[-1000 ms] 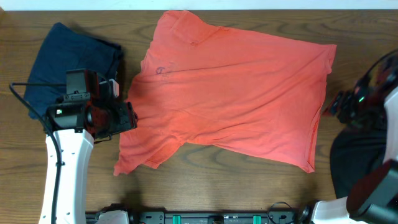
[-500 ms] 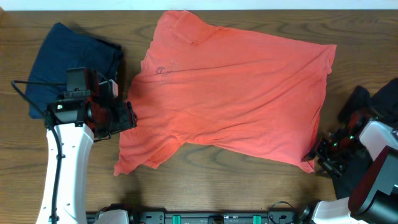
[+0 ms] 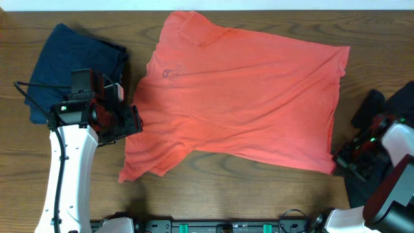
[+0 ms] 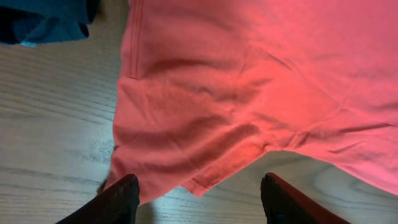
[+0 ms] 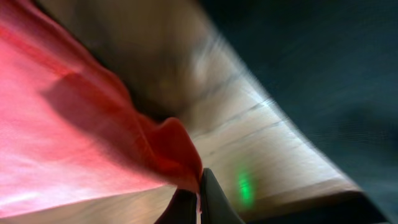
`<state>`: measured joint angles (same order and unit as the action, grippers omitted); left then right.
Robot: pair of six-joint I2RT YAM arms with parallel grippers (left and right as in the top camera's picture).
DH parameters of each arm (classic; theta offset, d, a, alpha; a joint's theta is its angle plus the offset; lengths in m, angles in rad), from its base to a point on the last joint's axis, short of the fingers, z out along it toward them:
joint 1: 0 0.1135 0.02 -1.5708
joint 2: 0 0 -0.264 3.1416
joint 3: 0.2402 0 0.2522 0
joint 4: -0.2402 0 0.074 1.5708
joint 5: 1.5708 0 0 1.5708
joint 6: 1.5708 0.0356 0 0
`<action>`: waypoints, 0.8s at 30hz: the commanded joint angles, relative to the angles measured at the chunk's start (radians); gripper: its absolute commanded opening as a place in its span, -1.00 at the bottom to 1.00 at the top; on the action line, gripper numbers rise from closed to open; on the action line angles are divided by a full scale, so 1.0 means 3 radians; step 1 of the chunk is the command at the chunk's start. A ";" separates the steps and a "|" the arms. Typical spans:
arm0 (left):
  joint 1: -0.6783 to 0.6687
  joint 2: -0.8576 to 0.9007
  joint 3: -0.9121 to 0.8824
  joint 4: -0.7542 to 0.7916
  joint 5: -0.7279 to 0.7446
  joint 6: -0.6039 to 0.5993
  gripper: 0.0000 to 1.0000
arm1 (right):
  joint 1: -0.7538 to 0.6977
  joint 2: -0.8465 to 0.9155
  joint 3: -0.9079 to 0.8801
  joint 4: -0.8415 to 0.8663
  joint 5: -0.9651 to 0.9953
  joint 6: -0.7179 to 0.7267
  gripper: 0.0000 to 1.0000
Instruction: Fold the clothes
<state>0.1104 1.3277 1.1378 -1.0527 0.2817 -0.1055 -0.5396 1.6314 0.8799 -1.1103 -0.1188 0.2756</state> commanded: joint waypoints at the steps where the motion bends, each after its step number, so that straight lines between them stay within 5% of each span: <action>1: 0.0018 0.0043 0.0018 -0.0025 -0.0022 0.0009 0.29 | -0.0128 -0.0100 0.0285 -0.0120 0.0145 0.0055 -0.97; 15: 0.0018 0.0062 -0.0324 -0.0160 -0.0020 0.0008 0.43 | -0.0207 -0.0707 0.0436 -0.0598 0.0309 0.0051 -0.97; 24: 0.0018 0.0135 -0.1108 0.0399 -0.0018 -0.0130 0.49 | -0.0207 -0.0726 0.0436 -0.0525 0.0308 0.0051 -0.97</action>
<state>0.1104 1.3483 0.8494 -0.9474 0.2813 -0.1165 -0.5915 1.4273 0.9981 -1.2705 -0.0513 0.2787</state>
